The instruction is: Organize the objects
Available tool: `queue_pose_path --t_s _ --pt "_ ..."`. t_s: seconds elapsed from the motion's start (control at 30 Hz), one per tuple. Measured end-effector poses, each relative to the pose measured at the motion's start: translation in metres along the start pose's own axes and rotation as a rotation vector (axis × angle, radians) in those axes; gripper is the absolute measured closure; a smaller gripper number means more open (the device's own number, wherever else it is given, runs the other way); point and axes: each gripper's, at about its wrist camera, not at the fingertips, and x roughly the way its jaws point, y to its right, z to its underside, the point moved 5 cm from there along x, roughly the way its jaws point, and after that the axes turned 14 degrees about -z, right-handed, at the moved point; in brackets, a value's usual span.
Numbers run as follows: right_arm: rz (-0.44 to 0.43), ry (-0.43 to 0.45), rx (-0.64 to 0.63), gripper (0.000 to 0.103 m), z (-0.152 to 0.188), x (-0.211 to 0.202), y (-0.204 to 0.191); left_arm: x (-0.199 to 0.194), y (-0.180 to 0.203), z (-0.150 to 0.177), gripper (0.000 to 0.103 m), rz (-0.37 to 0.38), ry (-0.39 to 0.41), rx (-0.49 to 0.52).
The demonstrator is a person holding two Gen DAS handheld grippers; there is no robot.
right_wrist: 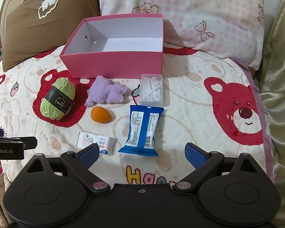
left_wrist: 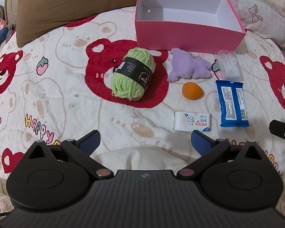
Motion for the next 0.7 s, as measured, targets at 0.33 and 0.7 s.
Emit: queue_pose_path --t_s 0.33,0.7 --pt "0.001 -0.003 -0.001 0.005 0.000 0.000 0.003 0.001 -0.003 0.002 0.000 -0.006 -0.012 -0.017" --pt "-0.003 -0.026 0.003 0.005 0.004 0.012 0.003 0.003 -0.008 0.001 0.000 -0.016 -0.017 -0.027"
